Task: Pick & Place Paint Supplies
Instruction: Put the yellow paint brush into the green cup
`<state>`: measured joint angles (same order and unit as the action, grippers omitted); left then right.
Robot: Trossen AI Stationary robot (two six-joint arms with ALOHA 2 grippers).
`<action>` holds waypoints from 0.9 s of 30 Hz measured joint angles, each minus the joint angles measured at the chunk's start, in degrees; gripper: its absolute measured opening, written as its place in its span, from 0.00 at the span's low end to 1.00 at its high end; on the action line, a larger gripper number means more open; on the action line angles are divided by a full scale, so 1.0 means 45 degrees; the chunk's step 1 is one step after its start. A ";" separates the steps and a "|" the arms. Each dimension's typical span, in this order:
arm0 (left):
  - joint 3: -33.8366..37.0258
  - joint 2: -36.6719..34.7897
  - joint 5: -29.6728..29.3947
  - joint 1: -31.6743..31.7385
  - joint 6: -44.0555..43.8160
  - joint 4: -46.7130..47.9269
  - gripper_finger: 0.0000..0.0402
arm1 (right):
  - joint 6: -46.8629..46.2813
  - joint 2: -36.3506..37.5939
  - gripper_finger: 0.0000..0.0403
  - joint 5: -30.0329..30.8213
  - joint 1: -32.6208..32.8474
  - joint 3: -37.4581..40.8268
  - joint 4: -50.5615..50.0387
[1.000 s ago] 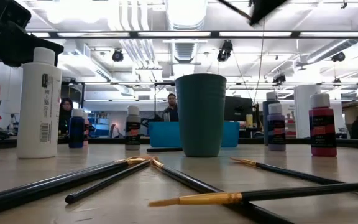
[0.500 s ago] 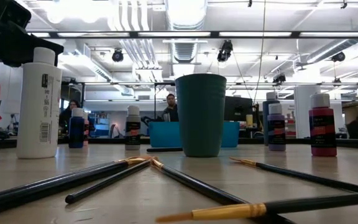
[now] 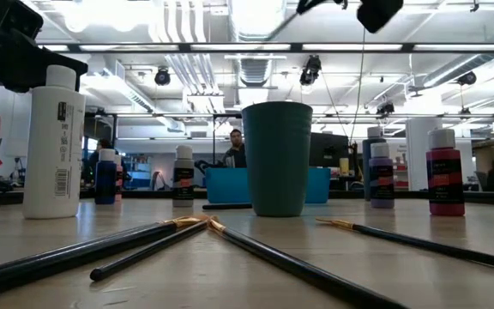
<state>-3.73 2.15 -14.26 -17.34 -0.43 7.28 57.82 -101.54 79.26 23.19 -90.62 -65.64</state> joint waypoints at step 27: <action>-0.0003 0.0000 0.0005 -0.0002 -0.0004 0.0002 0.06 | -0.0417 0.0074 0.02 -0.0410 0.0536 0.0020 -0.1057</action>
<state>-3.75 2.15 -14.24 -17.34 -0.44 7.29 55.94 -101.21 77.42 25.61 -90.53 -70.39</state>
